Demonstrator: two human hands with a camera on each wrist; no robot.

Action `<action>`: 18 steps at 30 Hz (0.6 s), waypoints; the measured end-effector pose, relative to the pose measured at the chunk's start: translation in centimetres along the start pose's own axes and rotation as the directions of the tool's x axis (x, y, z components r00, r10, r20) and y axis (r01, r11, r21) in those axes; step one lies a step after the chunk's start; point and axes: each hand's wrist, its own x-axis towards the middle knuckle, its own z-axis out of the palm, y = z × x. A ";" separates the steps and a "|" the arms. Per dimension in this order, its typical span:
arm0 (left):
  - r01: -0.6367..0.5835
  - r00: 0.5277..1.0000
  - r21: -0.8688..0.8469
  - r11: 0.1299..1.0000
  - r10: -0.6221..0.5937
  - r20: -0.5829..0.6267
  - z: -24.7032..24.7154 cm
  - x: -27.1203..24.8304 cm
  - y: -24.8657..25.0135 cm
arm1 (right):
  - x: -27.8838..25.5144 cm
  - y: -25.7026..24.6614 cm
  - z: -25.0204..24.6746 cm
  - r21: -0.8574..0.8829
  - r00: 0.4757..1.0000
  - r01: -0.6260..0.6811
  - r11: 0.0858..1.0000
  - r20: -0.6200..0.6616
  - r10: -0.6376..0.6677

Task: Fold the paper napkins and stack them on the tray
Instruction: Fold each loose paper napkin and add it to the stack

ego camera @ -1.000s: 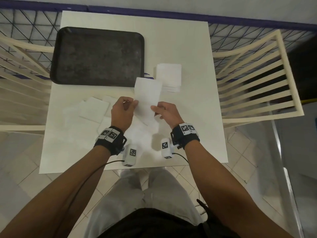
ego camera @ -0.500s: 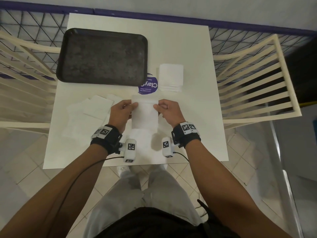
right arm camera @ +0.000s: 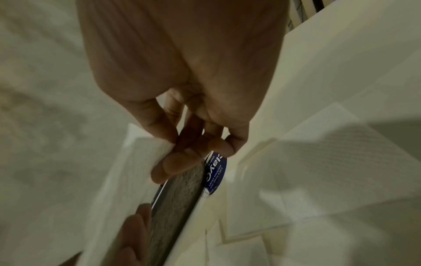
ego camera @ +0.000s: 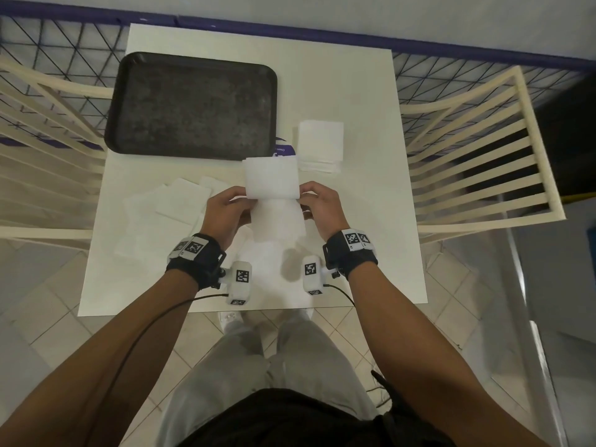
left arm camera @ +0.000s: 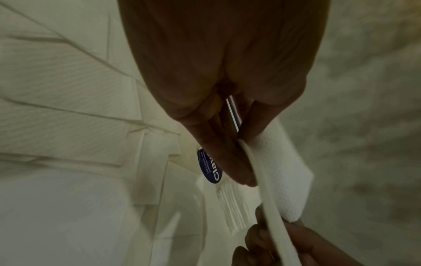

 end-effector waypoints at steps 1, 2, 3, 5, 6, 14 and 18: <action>0.005 1.000 0.004 1.000 -0.005 0.001 0.0 0.1 -0.1 | 0.0 0.0 0.0 0.010 1.000 -0.016 1.000 -0.002 0.016; 0.013 1.000 0.010 1.000 -0.012 -0.001 -0.1 0.1 -0.2 | 0.0 0.0 0.0 0.024 0.999 -0.033 0.999 -0.003 0.033; 0.021 1.000 0.012 1.000 -0.021 -0.005 -0.1 0.2 -0.2 | -0.1 -0.1 -0.1 0.047 0.999 -0.049 0.998 -0.001 0.049; 0.038 0.999 0.003 0.999 -0.038 -0.011 0.0 0.1 -0.1 | -0.3 -0.2 -0.1 0.082 0.998 -0.059 0.995 0.010 0.059; 0.043 0.999 0.000 0.999 -0.043 -0.012 0.1 0.0 0.0 | -0.3 -0.2 -0.1 0.075 0.999 -0.051 0.996 0.011 0.050; -0.037 0.998 0.118 0.992 0.043 -0.053 -0.1 0.2 -0.4 | -0.1 0.5 -0.2 -0.086 0.998 0.069 0.994 0.009 -0.069; -0.085 0.992 0.245 0.966 0.105 -0.067 -0.2 0.2 -0.3 | 0.5 0.5 0.2 -0.183 0.993 0.118 0.976 0.014 -0.117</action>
